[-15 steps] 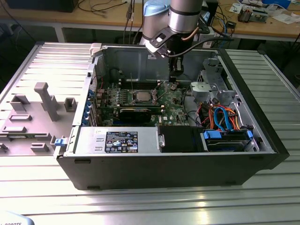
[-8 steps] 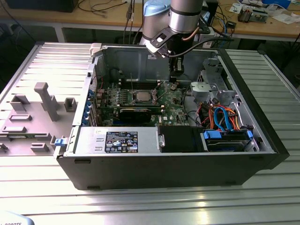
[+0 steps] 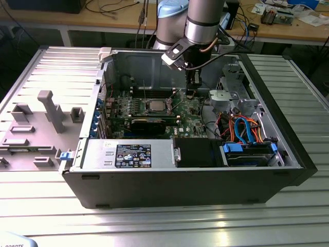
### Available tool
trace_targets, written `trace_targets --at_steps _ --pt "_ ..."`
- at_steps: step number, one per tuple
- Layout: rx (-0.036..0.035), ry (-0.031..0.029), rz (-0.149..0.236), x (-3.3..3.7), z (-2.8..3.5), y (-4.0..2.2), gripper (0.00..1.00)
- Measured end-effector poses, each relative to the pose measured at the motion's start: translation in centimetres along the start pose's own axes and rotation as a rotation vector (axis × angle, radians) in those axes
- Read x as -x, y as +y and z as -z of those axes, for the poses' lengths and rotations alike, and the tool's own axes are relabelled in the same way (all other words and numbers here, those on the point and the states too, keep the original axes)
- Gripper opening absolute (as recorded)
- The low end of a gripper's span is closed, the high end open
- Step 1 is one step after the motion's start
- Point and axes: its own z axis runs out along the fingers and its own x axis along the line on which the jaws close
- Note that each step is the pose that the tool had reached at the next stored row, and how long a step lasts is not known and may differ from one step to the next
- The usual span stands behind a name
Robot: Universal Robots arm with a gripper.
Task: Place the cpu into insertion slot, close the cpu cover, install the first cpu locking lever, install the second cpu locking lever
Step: 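Close the cpu cover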
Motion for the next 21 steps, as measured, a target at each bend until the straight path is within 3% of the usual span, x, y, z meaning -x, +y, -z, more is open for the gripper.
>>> trace_targets --at_steps 4,21 --pt "-0.002 0.0019 0.012 0.08 -0.47 -0.08 0.11" --pt "-0.002 0.0035 0.013 0.09 -0.48 -0.59 0.11"
